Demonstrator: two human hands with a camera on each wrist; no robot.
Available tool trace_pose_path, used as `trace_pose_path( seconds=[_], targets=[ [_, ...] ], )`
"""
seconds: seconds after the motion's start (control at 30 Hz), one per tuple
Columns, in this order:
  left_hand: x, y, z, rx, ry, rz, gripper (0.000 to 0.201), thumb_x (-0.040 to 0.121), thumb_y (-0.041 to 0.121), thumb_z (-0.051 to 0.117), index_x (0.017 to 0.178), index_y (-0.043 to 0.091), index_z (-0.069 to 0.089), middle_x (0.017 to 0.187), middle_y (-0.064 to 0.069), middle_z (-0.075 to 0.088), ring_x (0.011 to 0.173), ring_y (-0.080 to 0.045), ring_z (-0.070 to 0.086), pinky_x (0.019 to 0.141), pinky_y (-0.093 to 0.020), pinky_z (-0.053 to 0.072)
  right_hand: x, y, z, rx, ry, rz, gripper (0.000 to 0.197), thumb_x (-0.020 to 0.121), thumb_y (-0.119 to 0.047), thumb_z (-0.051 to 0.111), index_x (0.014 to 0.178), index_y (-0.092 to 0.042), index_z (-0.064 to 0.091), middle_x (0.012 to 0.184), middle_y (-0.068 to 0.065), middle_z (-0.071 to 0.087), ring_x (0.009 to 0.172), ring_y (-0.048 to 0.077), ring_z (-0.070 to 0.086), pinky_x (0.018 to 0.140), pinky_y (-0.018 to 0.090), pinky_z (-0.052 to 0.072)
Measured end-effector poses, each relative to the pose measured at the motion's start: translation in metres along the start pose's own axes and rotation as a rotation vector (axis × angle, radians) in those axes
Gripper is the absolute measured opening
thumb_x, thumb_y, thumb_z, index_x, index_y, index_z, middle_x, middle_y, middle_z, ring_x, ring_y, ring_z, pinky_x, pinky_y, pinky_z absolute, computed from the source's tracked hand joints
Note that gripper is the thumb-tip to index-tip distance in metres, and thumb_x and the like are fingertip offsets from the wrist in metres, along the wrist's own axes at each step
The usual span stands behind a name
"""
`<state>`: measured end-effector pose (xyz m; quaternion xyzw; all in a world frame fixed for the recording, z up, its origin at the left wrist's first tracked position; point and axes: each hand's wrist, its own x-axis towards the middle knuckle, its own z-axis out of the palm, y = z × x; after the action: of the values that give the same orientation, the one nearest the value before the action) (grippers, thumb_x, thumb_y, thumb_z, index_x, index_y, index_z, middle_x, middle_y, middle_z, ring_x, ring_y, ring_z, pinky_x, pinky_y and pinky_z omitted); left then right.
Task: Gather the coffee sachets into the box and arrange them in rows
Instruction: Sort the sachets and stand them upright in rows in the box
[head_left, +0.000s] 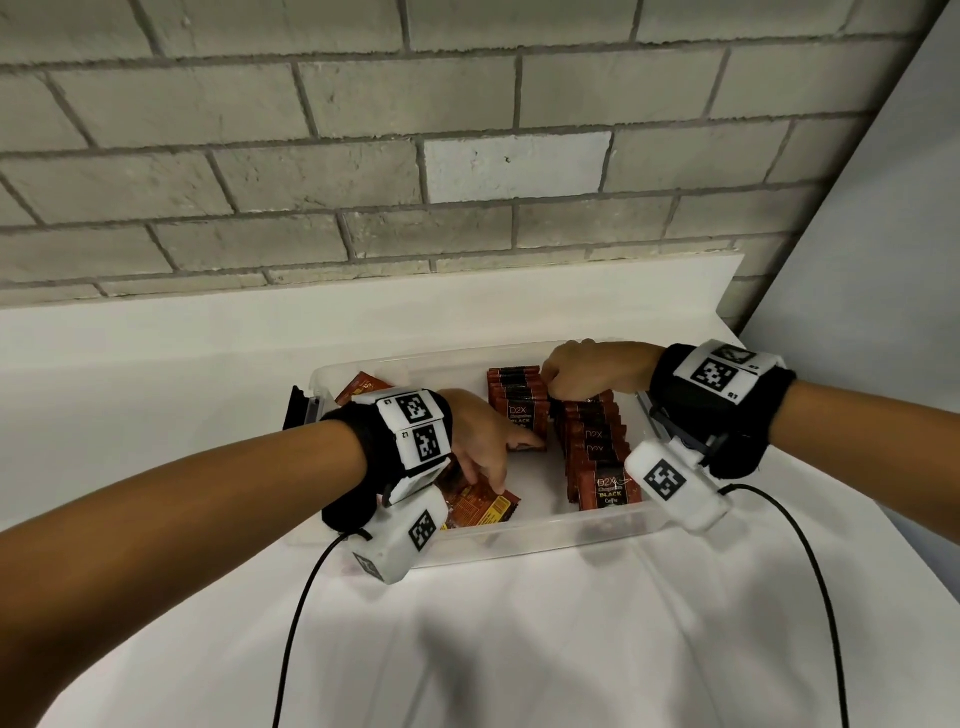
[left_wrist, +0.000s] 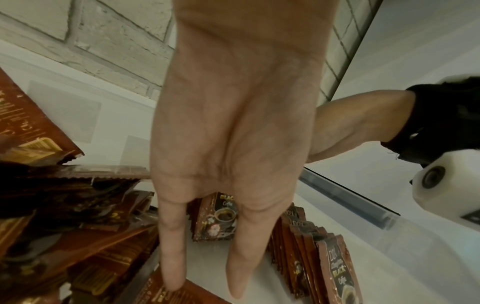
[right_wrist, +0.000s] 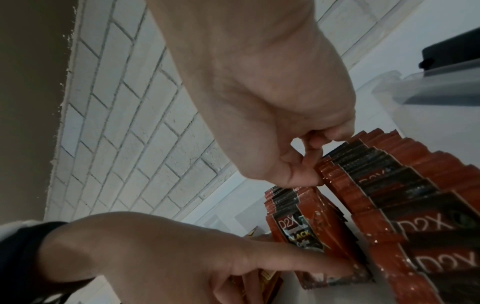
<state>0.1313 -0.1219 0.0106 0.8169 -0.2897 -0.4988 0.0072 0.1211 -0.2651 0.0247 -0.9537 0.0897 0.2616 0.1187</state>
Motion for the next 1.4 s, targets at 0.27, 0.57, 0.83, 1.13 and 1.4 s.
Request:
trace_pose_path(
  seconds=[0.27,0.57,0.83,1.13,1.4],
  targets=[
    [-0.012,-0.003,-0.004,-0.006,0.003,0.045,0.072,0.093,0.008,0.057,0.15,0.029,0.02,0.152,-0.01,0.031,0.121,-0.02,0.054,0.088,-0.019,0.044,-0.008,0.002,-0.009,0.132,-0.022,-0.008,0.027,0.086,-0.001,0.041,0.099,0.016,0.056,0.076,0.022,0.047,0.062,0.018,0.036,0.051,0.024,0.024],
    [-0.026,-0.016,-0.009,0.327,-0.099,0.091,0.045,0.091,-0.002,0.04,0.117,0.025,0.065,0.14,-0.001,0.043,0.121,-0.018,0.047,0.089,-0.018,0.043,-0.051,0.01,-0.045,0.237,0.089,-0.17,0.03,0.096,-0.013,0.043,0.117,-0.024,0.061,0.109,-0.009,0.049,0.104,0.009,0.046,0.085,0.022,0.032],
    [-0.009,-0.001,-0.002,0.882,-0.261,0.076,0.055,0.091,-0.003,0.041,0.138,0.025,0.048,0.152,-0.02,0.027,0.134,-0.038,0.034,0.107,-0.046,0.036,-0.104,0.022,-0.038,0.364,0.227,-0.295,0.024,0.099,-0.023,0.044,0.105,-0.037,0.063,0.104,-0.017,0.058,0.096,-0.002,0.052,0.075,0.016,0.039],
    [-0.028,-0.022,-0.01,0.437,-0.092,0.169,0.025,0.087,0.02,0.064,0.111,0.016,0.071,0.108,0.004,0.065,0.093,-0.004,0.052,0.074,-0.013,0.038,-0.11,0.025,-0.017,0.334,0.154,-0.285,0.021,0.098,-0.026,0.047,0.104,-0.038,0.063,0.113,-0.016,0.058,0.103,0.002,0.052,0.08,0.011,0.036],
    [-0.087,-0.069,-0.035,-0.017,0.476,0.347,0.016,0.08,0.009,0.07,0.086,0.021,0.077,0.089,0.001,0.067,0.07,0.005,0.058,0.06,-0.007,0.041,-0.06,-0.011,-0.018,0.382,-0.149,-0.271,0.019,0.096,-0.016,0.052,0.111,-0.015,0.062,0.104,0.003,0.066,0.093,0.009,0.066,0.078,0.015,0.051]
  ],
)
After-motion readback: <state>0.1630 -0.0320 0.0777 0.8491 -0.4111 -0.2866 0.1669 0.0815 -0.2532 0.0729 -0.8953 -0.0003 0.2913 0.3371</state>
